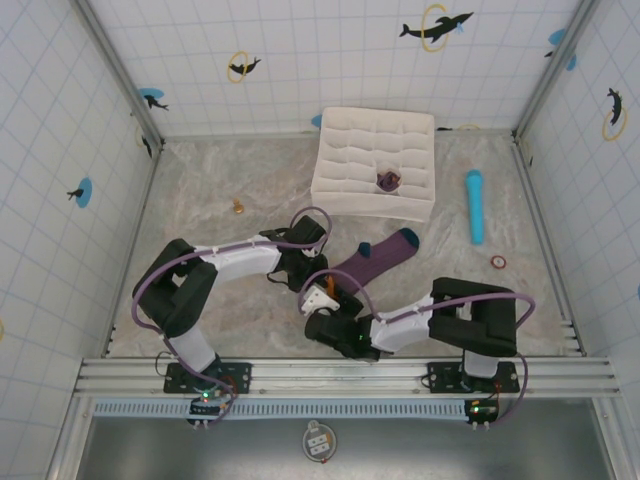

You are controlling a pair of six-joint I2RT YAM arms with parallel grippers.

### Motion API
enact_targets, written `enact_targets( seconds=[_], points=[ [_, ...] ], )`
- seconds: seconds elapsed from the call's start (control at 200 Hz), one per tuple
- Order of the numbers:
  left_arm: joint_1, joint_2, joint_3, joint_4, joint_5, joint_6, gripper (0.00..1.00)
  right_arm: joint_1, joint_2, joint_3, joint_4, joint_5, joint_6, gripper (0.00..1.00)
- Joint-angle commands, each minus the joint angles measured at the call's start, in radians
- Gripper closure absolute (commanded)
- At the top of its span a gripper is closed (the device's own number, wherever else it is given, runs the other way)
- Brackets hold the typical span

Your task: Roll the socks

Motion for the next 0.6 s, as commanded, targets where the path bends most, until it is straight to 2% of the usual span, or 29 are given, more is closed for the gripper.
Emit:
enact_targets(
  seconds=[0.0, 0.215, 0.415, 0.535, 0.595],
  points=[
    [0.005, -0.005, 0.017, -0.060, 0.011, 0.022, 1.00, -0.013, 0.026, 0.013, 0.001, 0.006, 0.032, 0.59],
    [0.007, -0.018, 0.017, -0.058, -0.008, 0.016, 0.99, -0.043, 0.007, -0.017, -0.010, -0.050, 0.099, 1.00],
    [0.008, -0.042, 0.017, -0.046, -0.034, 0.001, 0.73, -0.084, -0.047, -0.078, 0.011, -0.194, 0.182, 1.00],
    [0.014, -0.059, 0.017, -0.035, -0.040, -0.003, 0.67, -0.106, -0.071, -0.117, 0.018, -0.249, 0.236, 1.00],
    [0.016, -0.070, 0.017, -0.030, -0.046, -0.003, 0.53, -0.114, -0.088, -0.137, 0.028, -0.281, 0.259, 1.00]
  ],
)
